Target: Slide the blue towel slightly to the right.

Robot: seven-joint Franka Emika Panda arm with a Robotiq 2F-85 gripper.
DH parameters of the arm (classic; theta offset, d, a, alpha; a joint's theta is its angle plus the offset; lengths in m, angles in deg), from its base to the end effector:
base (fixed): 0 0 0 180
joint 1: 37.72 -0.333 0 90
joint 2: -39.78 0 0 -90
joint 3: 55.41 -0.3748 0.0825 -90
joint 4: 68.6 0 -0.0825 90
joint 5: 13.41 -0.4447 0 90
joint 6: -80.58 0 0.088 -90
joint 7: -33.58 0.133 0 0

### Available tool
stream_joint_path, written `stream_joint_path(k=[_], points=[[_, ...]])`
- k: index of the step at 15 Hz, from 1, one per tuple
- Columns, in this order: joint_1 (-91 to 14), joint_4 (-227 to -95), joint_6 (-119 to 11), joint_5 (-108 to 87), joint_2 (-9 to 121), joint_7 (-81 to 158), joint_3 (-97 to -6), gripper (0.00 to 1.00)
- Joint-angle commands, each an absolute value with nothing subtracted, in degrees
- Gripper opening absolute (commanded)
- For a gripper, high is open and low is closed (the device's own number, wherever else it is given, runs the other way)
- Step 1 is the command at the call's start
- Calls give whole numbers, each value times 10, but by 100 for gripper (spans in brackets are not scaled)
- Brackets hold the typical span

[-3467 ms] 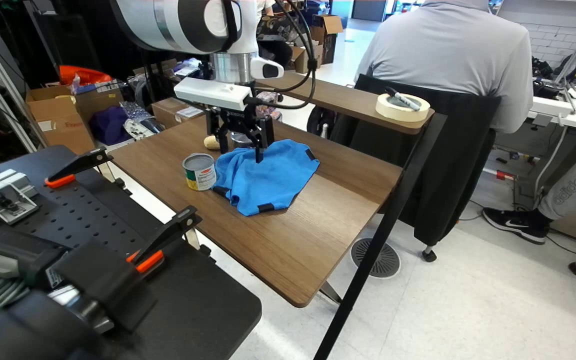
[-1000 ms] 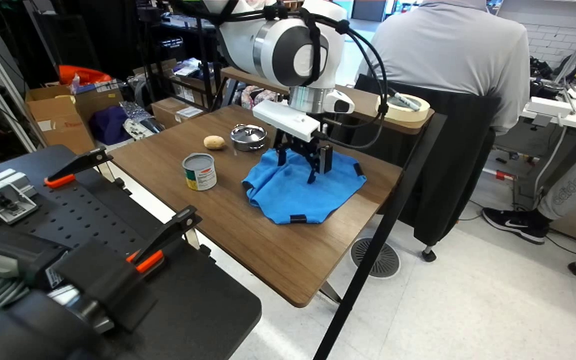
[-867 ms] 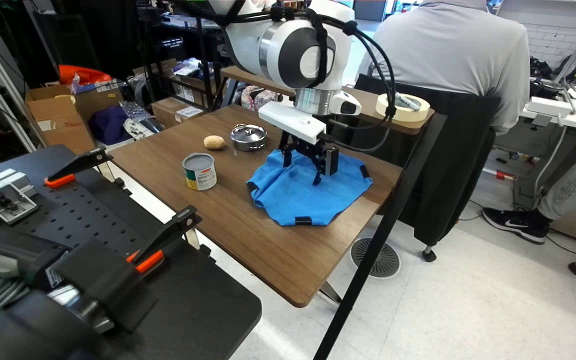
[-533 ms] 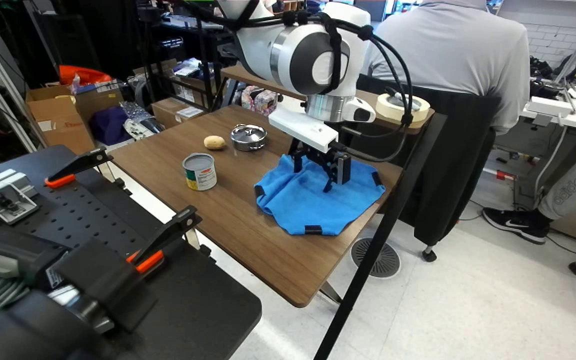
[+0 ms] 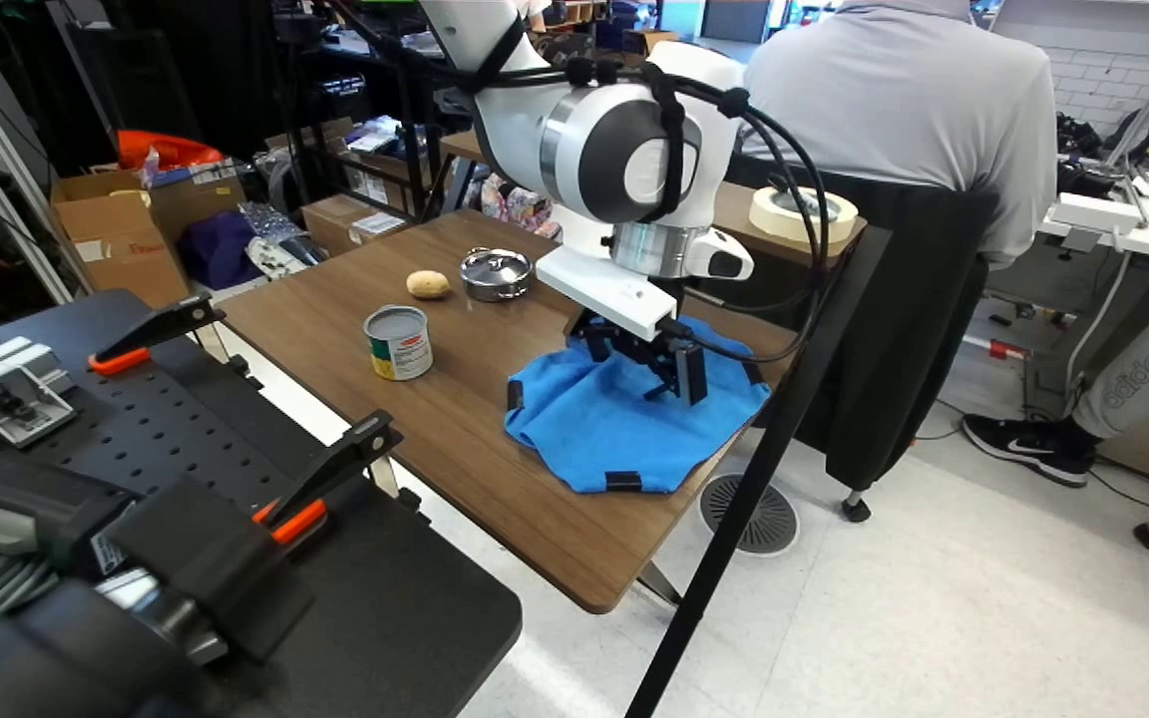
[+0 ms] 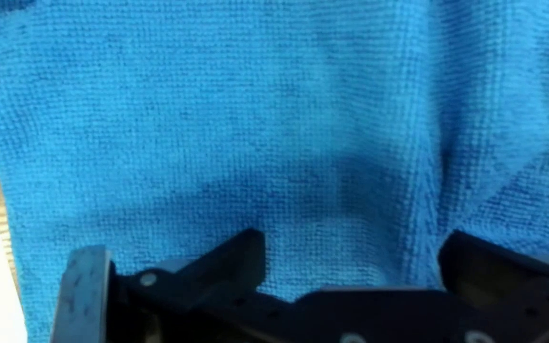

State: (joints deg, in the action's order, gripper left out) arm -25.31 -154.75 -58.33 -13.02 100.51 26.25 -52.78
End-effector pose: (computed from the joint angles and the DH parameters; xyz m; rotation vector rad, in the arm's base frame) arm 0.7235 -0.1913 -0.0264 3.1109 -0.1689 -0.2254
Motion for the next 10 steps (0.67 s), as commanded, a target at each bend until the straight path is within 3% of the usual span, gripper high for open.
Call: stream_joint_path(k=[1,10], points=[[-249,-1592,-620,-126,1003,253,-518,100],[-248,-1718,-708,-113,950,230,-507,100]])
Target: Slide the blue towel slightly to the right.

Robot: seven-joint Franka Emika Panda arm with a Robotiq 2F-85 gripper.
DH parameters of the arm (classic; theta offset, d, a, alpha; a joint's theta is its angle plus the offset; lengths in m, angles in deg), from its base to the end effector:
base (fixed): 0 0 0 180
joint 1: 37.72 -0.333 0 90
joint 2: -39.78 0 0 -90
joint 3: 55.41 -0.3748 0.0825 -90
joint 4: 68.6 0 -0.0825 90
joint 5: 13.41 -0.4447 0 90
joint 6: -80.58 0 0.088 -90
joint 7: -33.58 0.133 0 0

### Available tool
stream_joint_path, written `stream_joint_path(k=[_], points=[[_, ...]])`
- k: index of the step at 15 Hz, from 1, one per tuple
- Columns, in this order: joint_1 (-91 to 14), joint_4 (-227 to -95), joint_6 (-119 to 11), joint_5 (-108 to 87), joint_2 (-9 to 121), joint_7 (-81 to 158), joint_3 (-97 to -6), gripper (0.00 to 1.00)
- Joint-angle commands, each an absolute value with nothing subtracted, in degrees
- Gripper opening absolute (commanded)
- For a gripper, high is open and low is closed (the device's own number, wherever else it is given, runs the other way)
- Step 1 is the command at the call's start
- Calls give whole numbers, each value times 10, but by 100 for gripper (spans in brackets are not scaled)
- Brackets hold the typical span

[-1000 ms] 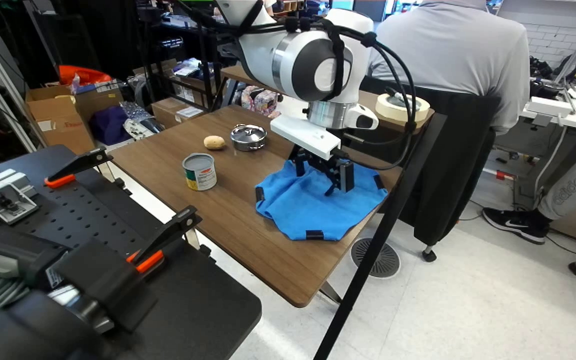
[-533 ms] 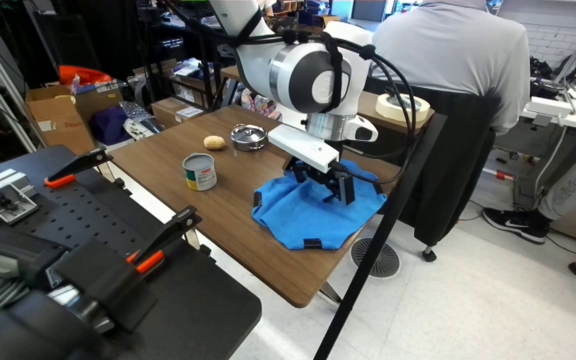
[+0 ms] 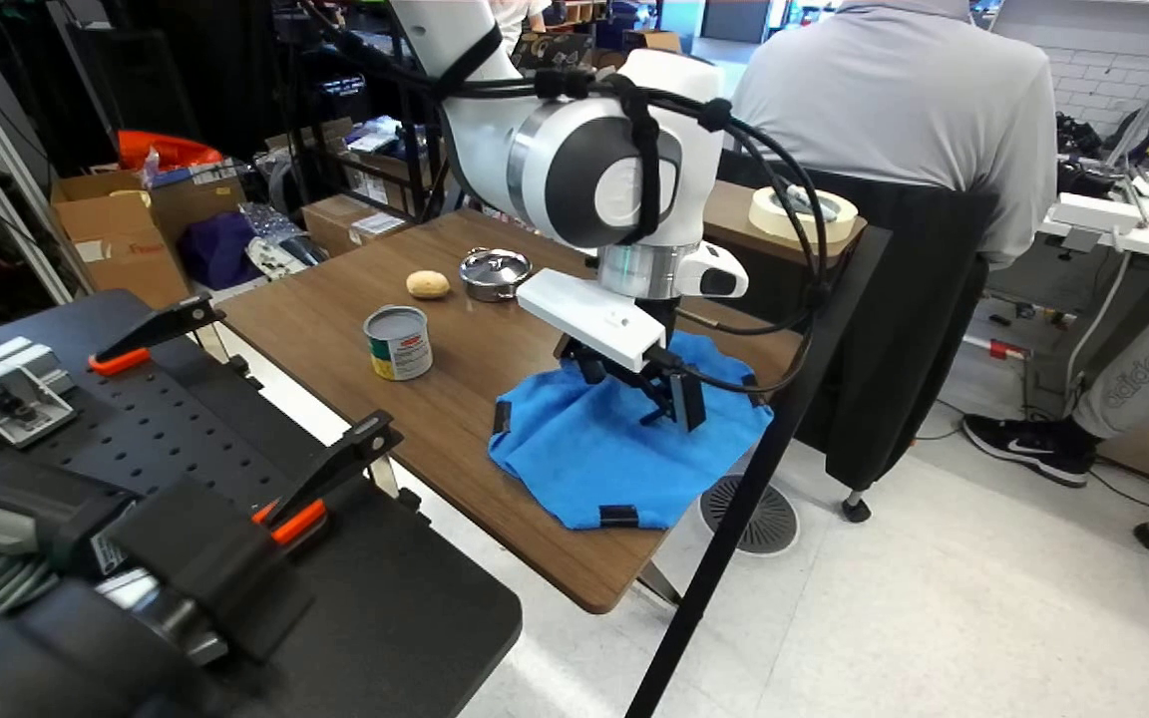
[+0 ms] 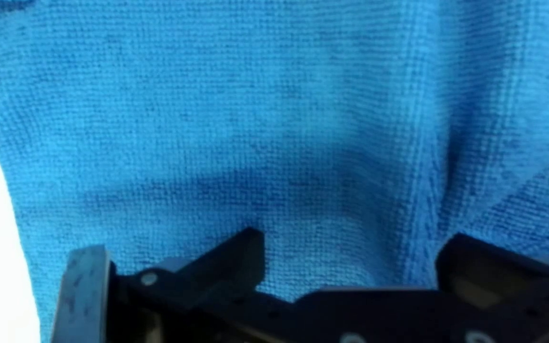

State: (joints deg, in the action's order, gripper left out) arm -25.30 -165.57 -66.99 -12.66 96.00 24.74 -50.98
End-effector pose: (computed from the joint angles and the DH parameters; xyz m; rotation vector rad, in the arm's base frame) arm 0.6770 -0.2038 -0.0261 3.0841 -0.1501 -0.1692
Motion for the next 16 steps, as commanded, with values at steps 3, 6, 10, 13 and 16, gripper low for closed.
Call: stream_joint_path(k=[3,6,10,13,16], points=[[-243,-1760,-733,-113,926,217,-508,100],[-233,-1790,-726,-114,907,194,-514,100],[-231,-1805,-716,-118,892,190,-513,100],[-234,-1798,-702,-121,885,195,-514,100],[-236,-1799,-670,-121,859,195,-515,100]])
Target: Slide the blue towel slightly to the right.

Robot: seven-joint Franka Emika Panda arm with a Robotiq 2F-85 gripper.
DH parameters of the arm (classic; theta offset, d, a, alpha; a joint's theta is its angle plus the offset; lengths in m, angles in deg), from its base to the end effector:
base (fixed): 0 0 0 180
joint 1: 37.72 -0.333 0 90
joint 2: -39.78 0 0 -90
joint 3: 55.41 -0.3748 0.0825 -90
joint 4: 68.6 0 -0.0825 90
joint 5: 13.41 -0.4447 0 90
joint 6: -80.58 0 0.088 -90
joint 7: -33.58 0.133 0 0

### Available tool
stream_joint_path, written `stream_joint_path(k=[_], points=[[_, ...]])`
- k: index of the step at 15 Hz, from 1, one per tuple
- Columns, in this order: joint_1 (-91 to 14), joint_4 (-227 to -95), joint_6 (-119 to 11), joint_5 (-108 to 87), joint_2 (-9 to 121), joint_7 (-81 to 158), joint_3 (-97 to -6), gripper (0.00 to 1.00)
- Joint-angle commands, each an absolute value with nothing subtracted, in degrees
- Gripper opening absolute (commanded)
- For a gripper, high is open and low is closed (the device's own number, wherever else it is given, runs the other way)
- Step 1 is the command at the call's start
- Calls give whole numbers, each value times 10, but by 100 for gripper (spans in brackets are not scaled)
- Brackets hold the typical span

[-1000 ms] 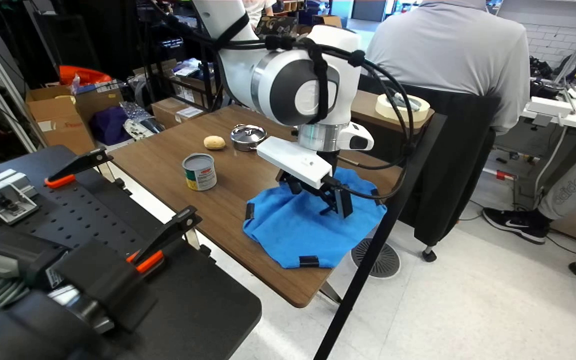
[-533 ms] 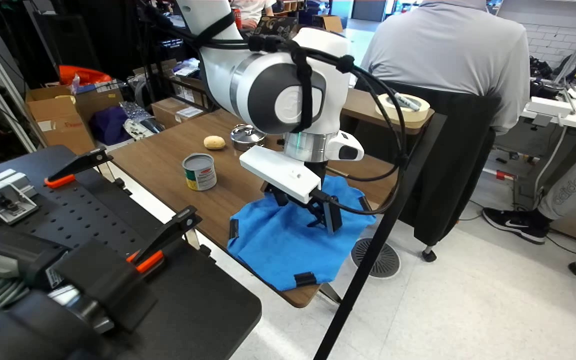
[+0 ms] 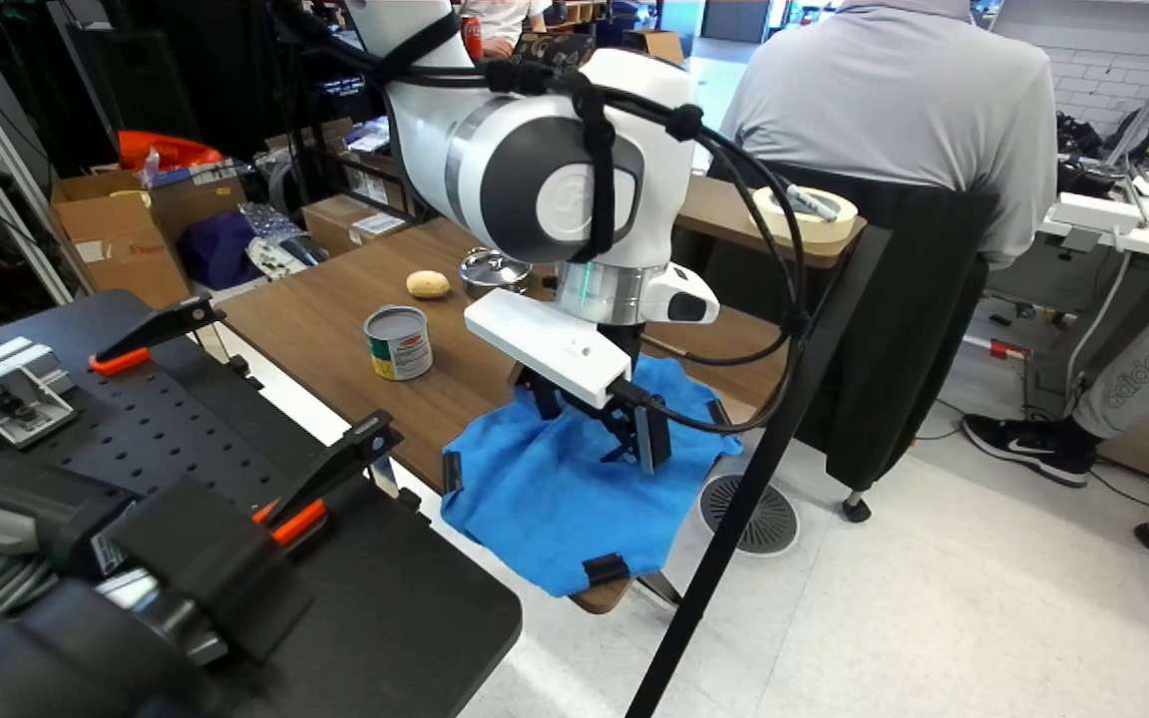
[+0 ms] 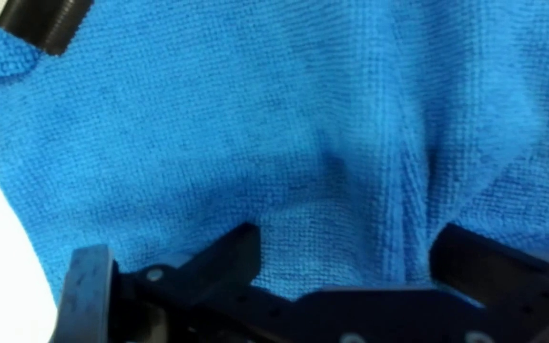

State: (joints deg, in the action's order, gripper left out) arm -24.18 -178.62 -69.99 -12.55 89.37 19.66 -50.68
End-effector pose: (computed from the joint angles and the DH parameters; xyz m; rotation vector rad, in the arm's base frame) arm 0.6049 -0.2033 -0.0184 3.1045 -0.0593 -0.2632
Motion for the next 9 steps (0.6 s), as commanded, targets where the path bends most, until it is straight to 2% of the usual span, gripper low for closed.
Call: stream_joint_path(k=[1,7,8,9], points=[[-233,-1813,-679,-123,843,192,-517,100],[-214,-1912,-728,-116,727,129,-527,100],[-230,-1857,-702,-120,777,163,-515,100],[-226,-1872,-705,-120,759,151,-518,100]])
